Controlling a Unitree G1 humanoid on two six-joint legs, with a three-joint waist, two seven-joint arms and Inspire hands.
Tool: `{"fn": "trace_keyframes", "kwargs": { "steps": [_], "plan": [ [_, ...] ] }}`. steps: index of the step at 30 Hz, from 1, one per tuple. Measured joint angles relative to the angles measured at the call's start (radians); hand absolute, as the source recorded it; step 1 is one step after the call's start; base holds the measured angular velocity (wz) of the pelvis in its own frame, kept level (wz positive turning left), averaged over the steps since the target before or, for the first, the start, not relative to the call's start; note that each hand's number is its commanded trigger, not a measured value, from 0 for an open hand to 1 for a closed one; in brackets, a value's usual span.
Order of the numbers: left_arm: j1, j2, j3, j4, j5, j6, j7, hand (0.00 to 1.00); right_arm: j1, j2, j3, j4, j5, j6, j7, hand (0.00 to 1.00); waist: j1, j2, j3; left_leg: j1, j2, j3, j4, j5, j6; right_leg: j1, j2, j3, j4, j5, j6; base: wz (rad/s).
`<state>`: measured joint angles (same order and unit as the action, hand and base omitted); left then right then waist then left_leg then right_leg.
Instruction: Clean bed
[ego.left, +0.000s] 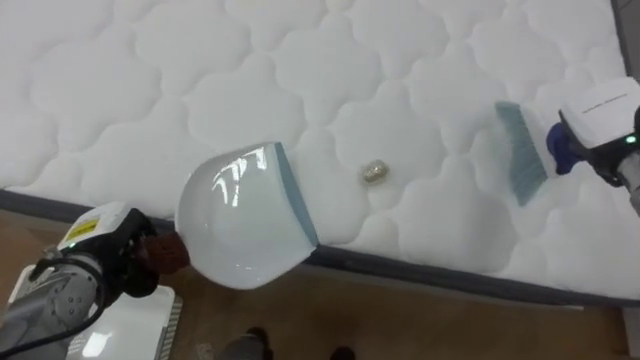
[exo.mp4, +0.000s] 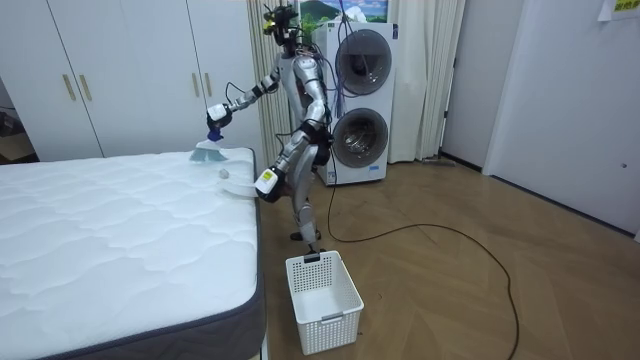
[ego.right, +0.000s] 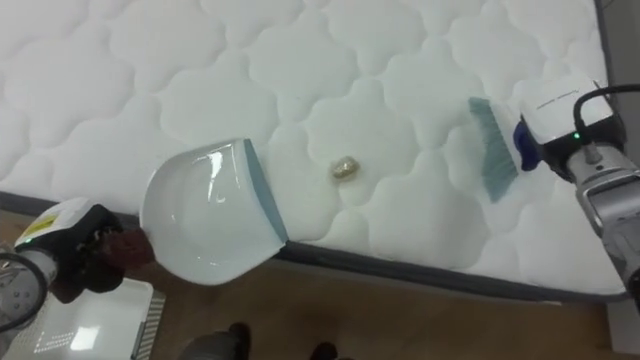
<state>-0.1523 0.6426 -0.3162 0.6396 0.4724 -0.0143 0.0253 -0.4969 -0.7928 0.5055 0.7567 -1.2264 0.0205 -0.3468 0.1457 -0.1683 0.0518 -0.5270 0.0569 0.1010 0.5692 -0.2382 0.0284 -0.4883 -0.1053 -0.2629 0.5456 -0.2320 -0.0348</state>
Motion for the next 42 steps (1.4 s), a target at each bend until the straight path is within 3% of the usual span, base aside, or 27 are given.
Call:
{"fn": "trace_keyframes", "kwargs": {
  "steps": [8, 13, 18, 23, 29, 42],
  "plan": [
    [0.000, 0.006, -0.001, 0.003, -0.001, -0.021, 0.000, 1.00, -0.001, 0.006, 0.061, -0.080, 0.012, -0.021, -0.003, 1.00, 0.000, 0.001, 0.0003, -0.004, 0.005, -0.003, -0.005, 0.000, -0.003, 0.006, 0.011, 0.003, -0.010, 0.006, 0.000, 0.00],
    [0.000, 0.004, -0.001, 0.002, 0.002, -0.027, -0.001, 1.00, -0.001, 0.025, 0.065, -0.150, 0.051, -0.036, 0.021, 1.00, 0.020, 0.005, 0.0013, -0.002, 0.013, 0.008, -0.022, 0.001, -0.005, -0.002, 0.021, 0.010, -0.026, 0.021, -0.005, -0.10],
    [0.001, -0.012, -0.001, 0.009, 0.001, -0.029, -0.001, 1.00, -0.001, 0.044, 0.064, -0.196, 0.076, -0.046, 0.056, 1.00, 0.025, 0.014, 0.0007, -0.002, 0.017, 0.004, -0.018, 0.000, -0.009, 0.000, 0.023, 0.000, -0.024, 0.024, -0.008, 0.00],
    [0.007, -0.020, 0.000, 0.021, 0.004, -0.029, 0.005, 1.00, -0.001, 0.042, 0.064, -0.283, 0.226, -0.051, 0.121, 1.00, 0.025, 0.021, 0.0007, -0.003, 0.019, 0.005, -0.021, -0.003, -0.013, -0.003, 0.028, 0.007, -0.023, 0.024, -0.009, -0.03],
    [0.006, -0.029, 0.000, 0.020, 0.012, -0.043, 0.011, 1.00, -0.001, 0.041, 0.063, -0.343, 0.401, -0.075, 0.203, 1.00, 0.026, 0.045, -0.0029, -0.003, 0.019, 0.002, -0.022, -0.003, -0.014, -0.003, 0.021, -0.017, -0.018, 0.024, -0.010, 0.01],
    [0.019, -0.047, 0.000, 0.027, 0.023, -0.059, 0.002, 1.00, 0.003, 0.068, 0.063, -0.403, 0.733, -0.077, 0.443, 1.00, 0.031, 0.053, -0.0069, 0.016, 0.016, 0.005, -0.033, -0.001, -0.018, 0.003, 0.018, -0.014, -0.010, 0.021, -0.015, -0.02]
  ]
}}
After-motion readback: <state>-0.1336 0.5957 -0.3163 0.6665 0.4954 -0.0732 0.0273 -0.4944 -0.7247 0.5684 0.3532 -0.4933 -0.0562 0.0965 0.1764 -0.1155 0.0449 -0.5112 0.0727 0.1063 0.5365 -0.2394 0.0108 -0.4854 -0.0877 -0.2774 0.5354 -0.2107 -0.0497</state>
